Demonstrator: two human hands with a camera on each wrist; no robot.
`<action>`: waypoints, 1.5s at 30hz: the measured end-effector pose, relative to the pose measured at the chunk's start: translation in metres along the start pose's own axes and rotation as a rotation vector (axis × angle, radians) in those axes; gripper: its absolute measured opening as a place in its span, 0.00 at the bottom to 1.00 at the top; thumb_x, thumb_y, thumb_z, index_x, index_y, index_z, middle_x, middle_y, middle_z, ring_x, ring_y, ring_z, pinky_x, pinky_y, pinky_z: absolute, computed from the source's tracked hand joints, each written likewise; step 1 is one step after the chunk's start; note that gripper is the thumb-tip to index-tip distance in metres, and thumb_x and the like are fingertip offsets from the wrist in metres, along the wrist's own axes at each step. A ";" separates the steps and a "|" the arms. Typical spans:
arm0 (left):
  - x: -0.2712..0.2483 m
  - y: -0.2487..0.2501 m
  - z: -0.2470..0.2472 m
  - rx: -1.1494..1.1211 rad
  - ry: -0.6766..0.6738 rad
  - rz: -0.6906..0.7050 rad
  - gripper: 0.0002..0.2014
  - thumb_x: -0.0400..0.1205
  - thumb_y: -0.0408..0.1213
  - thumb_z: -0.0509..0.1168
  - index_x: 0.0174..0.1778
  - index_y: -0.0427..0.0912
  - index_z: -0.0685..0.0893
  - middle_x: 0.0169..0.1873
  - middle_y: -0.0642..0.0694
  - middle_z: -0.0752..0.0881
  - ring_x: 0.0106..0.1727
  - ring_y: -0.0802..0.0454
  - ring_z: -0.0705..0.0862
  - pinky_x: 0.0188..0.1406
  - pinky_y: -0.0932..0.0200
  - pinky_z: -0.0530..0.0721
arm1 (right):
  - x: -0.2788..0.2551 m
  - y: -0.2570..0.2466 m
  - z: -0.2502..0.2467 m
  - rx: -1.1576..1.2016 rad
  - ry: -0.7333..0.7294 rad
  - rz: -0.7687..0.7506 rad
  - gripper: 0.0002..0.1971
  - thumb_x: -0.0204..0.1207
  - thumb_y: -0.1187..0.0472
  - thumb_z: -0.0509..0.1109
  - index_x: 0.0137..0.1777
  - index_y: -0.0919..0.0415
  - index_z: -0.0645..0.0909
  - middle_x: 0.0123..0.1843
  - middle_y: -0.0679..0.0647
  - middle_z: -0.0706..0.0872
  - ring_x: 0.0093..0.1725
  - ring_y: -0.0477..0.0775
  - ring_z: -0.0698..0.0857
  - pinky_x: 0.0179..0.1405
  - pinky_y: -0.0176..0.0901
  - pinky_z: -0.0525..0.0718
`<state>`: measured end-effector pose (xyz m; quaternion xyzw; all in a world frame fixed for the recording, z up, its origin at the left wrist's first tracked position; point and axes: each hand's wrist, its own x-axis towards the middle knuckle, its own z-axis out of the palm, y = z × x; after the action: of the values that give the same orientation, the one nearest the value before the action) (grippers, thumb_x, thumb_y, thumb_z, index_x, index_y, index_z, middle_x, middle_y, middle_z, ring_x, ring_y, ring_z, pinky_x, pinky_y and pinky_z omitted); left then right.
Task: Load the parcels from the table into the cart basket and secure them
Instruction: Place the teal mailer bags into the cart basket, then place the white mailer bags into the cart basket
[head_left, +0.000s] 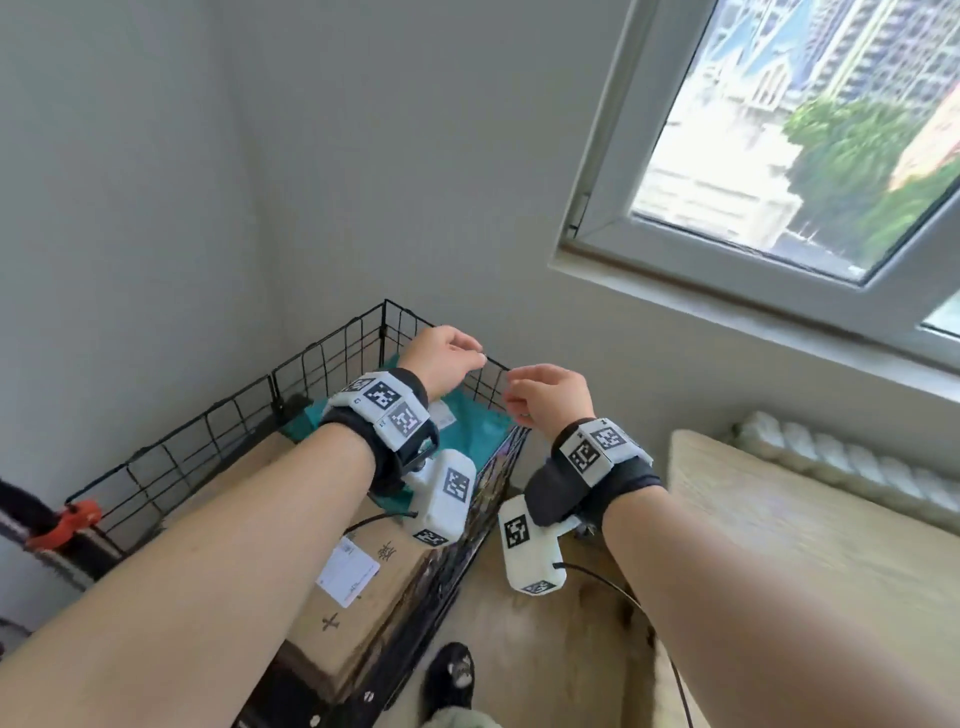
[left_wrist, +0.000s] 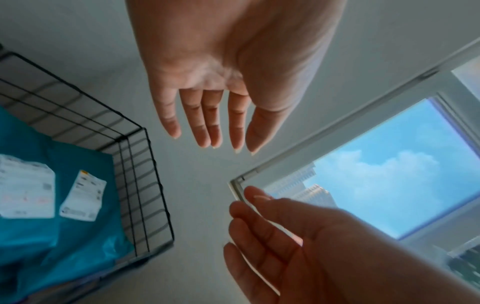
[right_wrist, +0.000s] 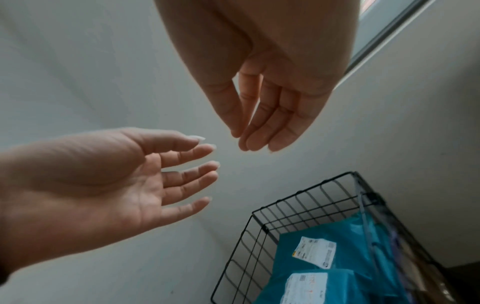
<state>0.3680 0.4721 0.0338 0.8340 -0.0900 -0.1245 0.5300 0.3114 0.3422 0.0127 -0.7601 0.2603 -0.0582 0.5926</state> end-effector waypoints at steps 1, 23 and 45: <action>-0.011 0.006 0.011 -0.008 -0.030 0.022 0.08 0.78 0.35 0.69 0.53 0.40 0.85 0.48 0.45 0.86 0.53 0.49 0.83 0.50 0.62 0.76 | -0.011 0.003 -0.014 -0.004 0.038 -0.001 0.13 0.70 0.71 0.66 0.33 0.53 0.85 0.31 0.55 0.88 0.31 0.53 0.83 0.42 0.48 0.87; -0.240 0.117 0.337 -0.042 -0.530 0.139 0.06 0.81 0.32 0.65 0.53 0.41 0.84 0.42 0.50 0.83 0.46 0.55 0.81 0.37 0.66 0.76 | -0.253 0.159 -0.378 0.150 0.659 0.106 0.12 0.73 0.72 0.65 0.39 0.55 0.84 0.35 0.53 0.88 0.33 0.49 0.85 0.45 0.45 0.87; -0.394 0.225 0.663 0.061 -0.734 0.168 0.10 0.81 0.30 0.65 0.56 0.38 0.85 0.46 0.44 0.85 0.41 0.58 0.80 0.36 0.67 0.76 | -0.360 0.331 -0.715 0.398 0.915 0.218 0.11 0.74 0.74 0.63 0.39 0.60 0.82 0.33 0.56 0.85 0.28 0.49 0.79 0.32 0.38 0.80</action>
<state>-0.2126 -0.0826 0.0121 0.7390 -0.3457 -0.3685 0.4456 -0.3894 -0.1666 -0.0082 -0.4979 0.5546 -0.3713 0.5538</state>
